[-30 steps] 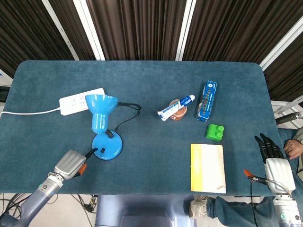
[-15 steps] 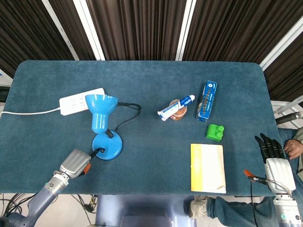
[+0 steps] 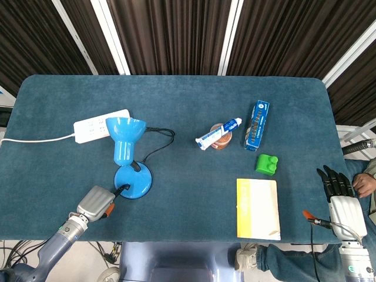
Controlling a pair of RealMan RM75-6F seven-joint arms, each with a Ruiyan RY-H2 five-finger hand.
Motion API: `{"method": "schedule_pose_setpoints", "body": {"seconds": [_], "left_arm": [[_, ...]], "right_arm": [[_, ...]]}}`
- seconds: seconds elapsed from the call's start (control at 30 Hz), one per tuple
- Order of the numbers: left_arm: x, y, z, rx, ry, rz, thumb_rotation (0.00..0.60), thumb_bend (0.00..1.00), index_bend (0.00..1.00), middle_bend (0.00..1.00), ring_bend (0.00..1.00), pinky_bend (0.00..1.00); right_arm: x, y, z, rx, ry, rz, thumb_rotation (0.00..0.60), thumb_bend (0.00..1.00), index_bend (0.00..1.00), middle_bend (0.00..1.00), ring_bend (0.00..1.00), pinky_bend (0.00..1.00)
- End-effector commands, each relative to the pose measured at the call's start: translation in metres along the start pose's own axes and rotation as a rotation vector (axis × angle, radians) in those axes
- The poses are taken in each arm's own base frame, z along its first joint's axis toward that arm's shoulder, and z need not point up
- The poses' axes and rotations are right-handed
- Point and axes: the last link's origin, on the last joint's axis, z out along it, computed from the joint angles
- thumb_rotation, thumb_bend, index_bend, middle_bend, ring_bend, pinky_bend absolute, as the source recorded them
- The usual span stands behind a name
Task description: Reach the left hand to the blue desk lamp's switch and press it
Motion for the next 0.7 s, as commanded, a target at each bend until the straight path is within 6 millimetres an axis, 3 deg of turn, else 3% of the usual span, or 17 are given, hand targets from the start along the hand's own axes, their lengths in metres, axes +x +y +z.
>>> {"method": "schedule_pose_setpoints", "body": {"seconds": [0.03, 0.7], "left_arm": [[-0.0012, 0.0002, 0.0, 0.001, -0.005, 0.003, 0.6, 0.59, 0.08, 0.67, 0.73, 0.77], [-0.004, 0.0031, 0.0037, -0.005, -0.028, 0.015, 0.6, 0.59, 0.08, 0.67, 0.73, 0.77]], "right_arm": [[-0.0003, 0.0002, 0.0002, -0.004, 0.0, 0.002, 0.6, 0.1, 0.0, 0.02, 0.04, 0.0], [-0.0012, -0.0001, 0.0003, -0.016, -0.001, 0.006, 0.6, 0.1, 0.0, 0.02, 0.04, 0.0]]}}
